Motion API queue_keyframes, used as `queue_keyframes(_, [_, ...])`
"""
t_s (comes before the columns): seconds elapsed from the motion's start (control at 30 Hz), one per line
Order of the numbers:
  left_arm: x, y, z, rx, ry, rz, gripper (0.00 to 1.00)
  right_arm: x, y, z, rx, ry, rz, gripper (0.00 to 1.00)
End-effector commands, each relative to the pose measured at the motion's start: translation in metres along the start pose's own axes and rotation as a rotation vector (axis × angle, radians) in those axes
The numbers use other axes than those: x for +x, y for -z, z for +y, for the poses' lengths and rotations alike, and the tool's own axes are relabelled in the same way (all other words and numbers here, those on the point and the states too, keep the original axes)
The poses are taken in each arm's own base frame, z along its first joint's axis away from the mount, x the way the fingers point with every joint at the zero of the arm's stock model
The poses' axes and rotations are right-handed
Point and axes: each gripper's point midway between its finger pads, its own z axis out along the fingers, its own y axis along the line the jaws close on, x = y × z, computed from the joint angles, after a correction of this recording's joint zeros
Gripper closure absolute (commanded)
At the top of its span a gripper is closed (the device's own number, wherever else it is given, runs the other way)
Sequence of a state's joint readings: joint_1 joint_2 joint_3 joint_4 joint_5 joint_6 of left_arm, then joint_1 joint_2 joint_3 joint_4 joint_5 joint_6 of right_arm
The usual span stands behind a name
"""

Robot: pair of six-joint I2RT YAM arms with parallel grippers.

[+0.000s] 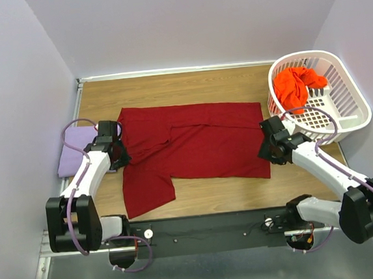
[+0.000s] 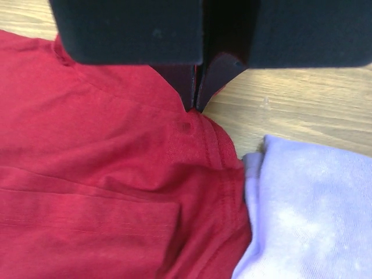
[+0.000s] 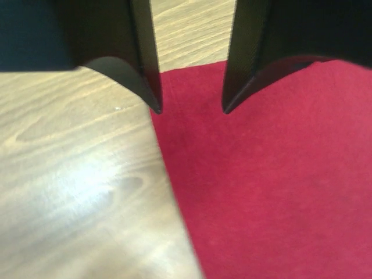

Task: Fold and stack the t-shirts
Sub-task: Fold the tshirt

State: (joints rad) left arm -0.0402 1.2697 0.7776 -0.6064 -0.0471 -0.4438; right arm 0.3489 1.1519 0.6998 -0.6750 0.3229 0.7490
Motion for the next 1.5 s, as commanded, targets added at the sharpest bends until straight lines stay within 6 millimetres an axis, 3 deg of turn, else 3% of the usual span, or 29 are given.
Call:
queue_keyframes(0.0, [-0.012, 0.010, -0.011, 0.070, -0.012, -0.062, 1.00, 0.032, -0.008, -0.025, 0.091, -0.123, 0.156, 0.50])
queue_keyframes(0.07, [-0.016, 0.013, -0.013, 0.078, -0.007, -0.081, 1.00, 0.042, -0.010, -0.030, 0.102, -0.158, 0.191, 0.52])
queue_keyframes(0.2, [-0.016, 0.014, -0.018, 0.113, -0.008, -0.088, 1.00, 0.037, -0.010, -0.033, 0.114, -0.198, 0.168, 0.52])
queue_keyframes(0.53, [-0.018, 0.016, -0.025, 0.152, -0.014, -0.102, 1.00, 0.066, -0.014, -0.038, 0.122, -0.247, 0.257, 0.48])
queue_keyframes(0.8, [-0.018, 0.015, -0.027, 0.166, -0.015, -0.103, 1.00, 0.070, -0.015, -0.032, 0.092, -0.242, 0.283, 0.46])
queue_keyframes(1.0, [-0.017, 0.015, -0.027, 0.168, -0.016, -0.104, 1.00, 0.072, -0.019, -0.034, 0.097, -0.242, 0.280, 0.50])
queue_keyframes(1.2, [-0.018, 0.016, -0.027, 0.168, -0.013, -0.107, 1.00, 0.061, -0.022, -0.033, 0.111, -0.227, 0.244, 0.68])
queue_keyframes(1.33, [-0.016, 0.016, -0.026, 0.165, -0.011, -0.103, 1.00, 0.057, -0.021, -0.032, 0.111, -0.226, 0.236, 0.97])
queue_keyframes(1.47, [-0.014, 0.022, -0.026, 0.166, -0.009, -0.092, 1.00, 0.058, -0.010, -0.035, 0.105, -0.243, 0.236, 0.99])
